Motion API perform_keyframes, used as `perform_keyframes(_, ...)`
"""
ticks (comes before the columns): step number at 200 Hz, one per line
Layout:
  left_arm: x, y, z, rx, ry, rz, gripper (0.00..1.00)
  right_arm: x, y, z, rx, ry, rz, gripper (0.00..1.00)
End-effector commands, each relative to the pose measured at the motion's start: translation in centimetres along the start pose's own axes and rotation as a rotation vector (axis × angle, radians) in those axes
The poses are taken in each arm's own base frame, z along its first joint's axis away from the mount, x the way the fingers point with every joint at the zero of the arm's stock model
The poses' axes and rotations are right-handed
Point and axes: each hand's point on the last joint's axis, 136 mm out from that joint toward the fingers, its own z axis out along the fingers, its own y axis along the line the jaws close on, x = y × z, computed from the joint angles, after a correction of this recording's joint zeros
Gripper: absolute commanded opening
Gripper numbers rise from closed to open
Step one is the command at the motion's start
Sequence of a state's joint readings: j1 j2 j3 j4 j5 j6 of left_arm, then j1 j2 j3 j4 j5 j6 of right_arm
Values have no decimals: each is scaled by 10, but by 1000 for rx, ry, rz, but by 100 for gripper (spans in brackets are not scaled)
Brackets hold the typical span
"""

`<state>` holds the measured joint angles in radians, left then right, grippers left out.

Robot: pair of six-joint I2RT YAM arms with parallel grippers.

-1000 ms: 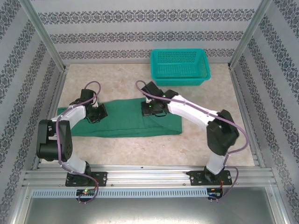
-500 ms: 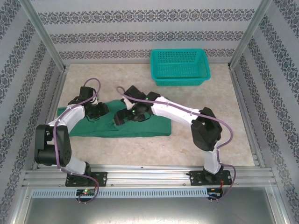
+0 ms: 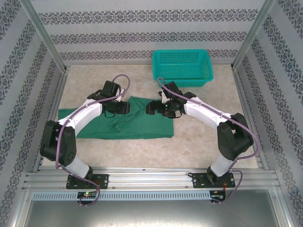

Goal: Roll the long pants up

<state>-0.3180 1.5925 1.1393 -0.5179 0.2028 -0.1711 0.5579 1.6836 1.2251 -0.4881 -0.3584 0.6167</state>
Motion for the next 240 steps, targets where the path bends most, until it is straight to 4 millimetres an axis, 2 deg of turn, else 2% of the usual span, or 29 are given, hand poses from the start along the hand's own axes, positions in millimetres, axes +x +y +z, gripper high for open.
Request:
perform_keyframes(1,19,-13,7,-23,87,161,99,-8,12,-9,-68,-38,10,97)
perform_keyframes(14,26,-24,12,-33,126,227,99,-9,11,-8,-74,-39,14,97)
perform_keyframes(36,29,-25,19,-97,168,276,97,-11,9,-9,-78,-44,15,97)
perform_keyframes(55,30,-17,23,-172,193,300,96,-11,4,-9,-83,-47,27,97)
perform_keyframes(94,33,16,28,-348,213,303,96,-8,-14,-10,-87,-60,77,97)
perform_keyframes(144,48,13,45,-313,262,306,96,-8,-29,-20,-84,-82,117,96)
perform_keyframes(175,51,25,50,-373,284,312,96,-9,-35,-21,-72,-87,131,96)
perform_keyframes(200,57,25,57,-361,318,312,94,-9,-36,-20,-71,-85,143,96)
perform_keyframes(240,59,10,46,-291,286,282,95,-9,-36,-22,-69,-88,146,96)
